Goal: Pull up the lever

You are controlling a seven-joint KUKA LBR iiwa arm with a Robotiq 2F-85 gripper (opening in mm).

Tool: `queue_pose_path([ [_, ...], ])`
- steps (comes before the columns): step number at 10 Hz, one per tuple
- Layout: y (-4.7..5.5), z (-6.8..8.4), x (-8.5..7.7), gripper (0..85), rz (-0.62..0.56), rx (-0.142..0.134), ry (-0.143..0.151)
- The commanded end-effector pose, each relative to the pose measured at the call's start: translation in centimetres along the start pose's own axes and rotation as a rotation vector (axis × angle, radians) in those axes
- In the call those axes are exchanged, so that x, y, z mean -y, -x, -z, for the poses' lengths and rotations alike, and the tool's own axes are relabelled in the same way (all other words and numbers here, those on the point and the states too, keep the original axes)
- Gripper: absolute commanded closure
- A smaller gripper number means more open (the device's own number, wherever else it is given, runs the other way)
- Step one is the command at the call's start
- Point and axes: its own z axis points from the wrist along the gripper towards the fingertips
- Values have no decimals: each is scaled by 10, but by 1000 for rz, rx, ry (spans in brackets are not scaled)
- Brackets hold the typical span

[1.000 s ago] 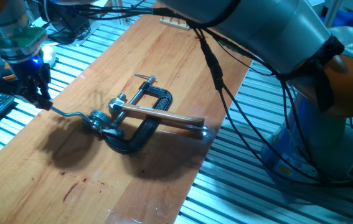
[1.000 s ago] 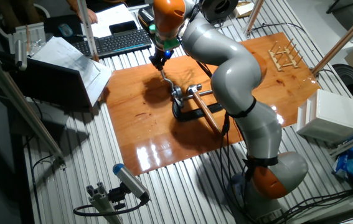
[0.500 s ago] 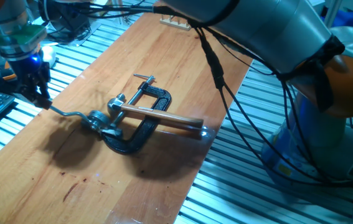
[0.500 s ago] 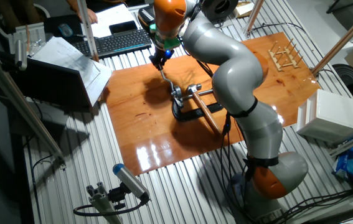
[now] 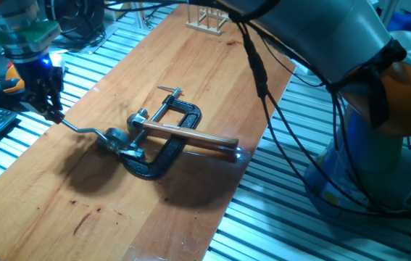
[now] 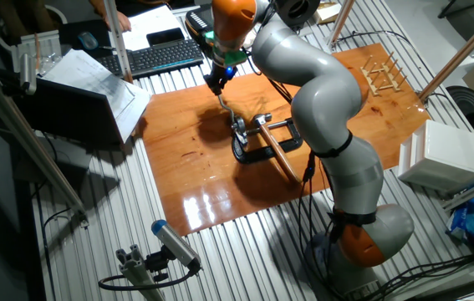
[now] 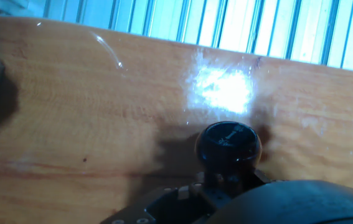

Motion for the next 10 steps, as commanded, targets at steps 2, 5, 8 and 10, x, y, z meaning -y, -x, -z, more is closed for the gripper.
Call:
queue_pose_path([
  [2,-4,4,2,850,1,3,2],
  [5,-13,9,4,850,8,-4,2],
  [8,-15,10,5,850,12,-18,7],
  [10,-15,10,5,850,9,-19,5],
])
